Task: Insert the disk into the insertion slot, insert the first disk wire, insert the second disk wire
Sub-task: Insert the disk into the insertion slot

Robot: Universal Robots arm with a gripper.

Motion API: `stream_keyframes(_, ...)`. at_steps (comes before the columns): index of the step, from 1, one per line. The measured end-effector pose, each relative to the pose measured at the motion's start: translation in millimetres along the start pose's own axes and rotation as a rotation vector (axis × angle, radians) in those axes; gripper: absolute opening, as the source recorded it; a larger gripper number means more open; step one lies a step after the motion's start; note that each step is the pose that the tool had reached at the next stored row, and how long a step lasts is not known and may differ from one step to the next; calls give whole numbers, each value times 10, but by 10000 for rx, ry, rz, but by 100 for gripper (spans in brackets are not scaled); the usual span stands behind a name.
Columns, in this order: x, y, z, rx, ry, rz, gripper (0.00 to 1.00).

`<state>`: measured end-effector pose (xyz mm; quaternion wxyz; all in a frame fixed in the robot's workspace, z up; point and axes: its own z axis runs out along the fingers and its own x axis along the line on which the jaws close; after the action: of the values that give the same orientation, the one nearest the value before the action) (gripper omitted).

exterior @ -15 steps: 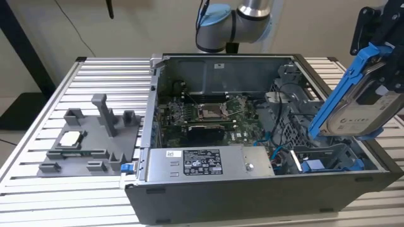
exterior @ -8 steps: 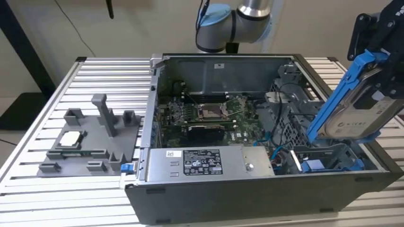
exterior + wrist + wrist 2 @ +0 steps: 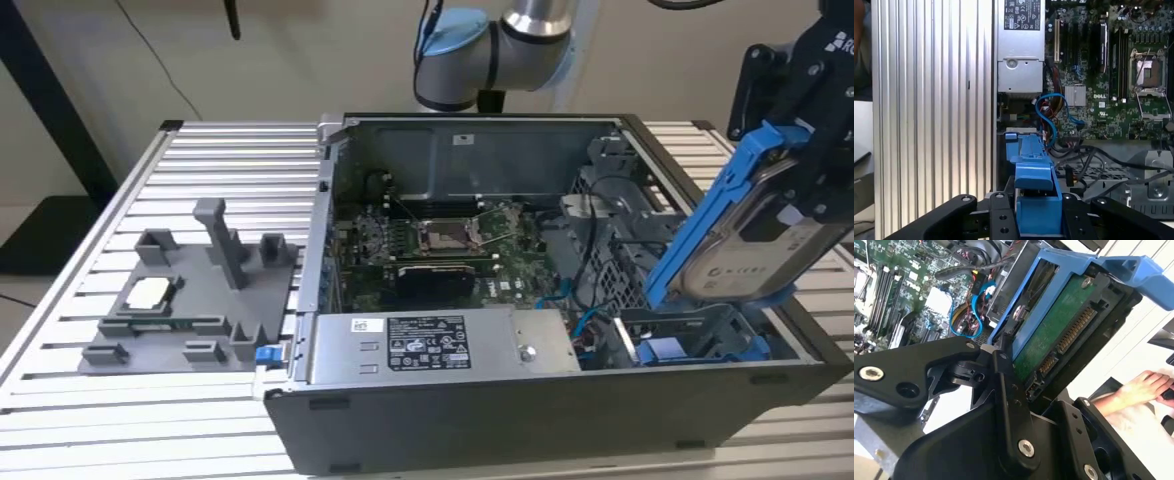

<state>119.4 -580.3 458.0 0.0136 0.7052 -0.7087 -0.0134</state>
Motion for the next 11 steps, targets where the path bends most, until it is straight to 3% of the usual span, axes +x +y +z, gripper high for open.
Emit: stream_keyframes(11, 1, -5, 130, 11, 6, -233, 33)
